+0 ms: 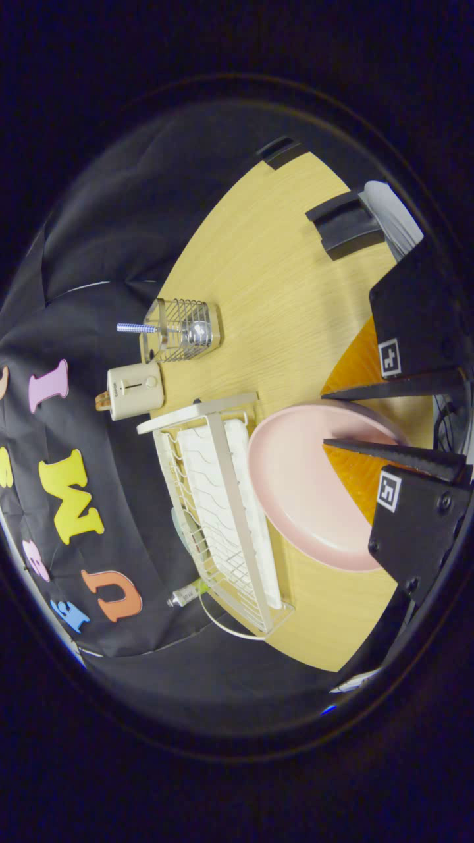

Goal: Take the plate from the dish rack, then take the spoon from the basket and place it into the plate.

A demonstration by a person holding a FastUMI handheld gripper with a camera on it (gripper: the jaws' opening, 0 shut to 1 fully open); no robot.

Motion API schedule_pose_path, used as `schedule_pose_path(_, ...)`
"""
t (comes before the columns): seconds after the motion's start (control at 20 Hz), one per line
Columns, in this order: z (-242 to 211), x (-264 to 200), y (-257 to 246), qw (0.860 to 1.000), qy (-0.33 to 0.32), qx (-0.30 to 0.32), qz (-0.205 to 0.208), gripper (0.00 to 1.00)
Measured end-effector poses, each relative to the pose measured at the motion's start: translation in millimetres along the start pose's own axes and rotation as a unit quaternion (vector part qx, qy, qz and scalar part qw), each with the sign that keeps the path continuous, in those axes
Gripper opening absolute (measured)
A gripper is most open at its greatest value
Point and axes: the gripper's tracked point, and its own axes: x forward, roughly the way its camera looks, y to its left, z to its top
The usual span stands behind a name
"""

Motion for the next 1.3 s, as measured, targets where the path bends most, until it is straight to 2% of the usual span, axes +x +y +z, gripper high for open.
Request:
schedule_pose_path(0.15,12,-4,-1,0.999,-0.042,0.008,0.021,0.43)
schedule_pose_path(0.25,26,-16,-5,0.997,-0.074,0.005,0.032,0.53)
schedule_pose_path(0.3,34,-20,-7,0.995,-0.090,-0.001,0.034,0.74)
schedule_pose_path(0.5,72,-41,-18,0.985,-0.163,-0.035,0.036,0.99)
schedule_pose_path(0.6,94,-46,-30,0.979,-0.196,-0.047,0.029,1.00)
schedule_pose_path(0.75,119,-54,-37,0.971,-0.227,-0.058,0.041,1.00)
schedule_pose_path(0.9,156,-49,-56,0.964,-0.255,-0.079,0.021,1.00)
schedule_pose_path(1.05,187,-29,-70,0.961,-0.262,-0.091,0.013,1.00)
schedule_pose_path(1.3,235,24,-100,0.964,-0.252,-0.088,-0.015,1.00)
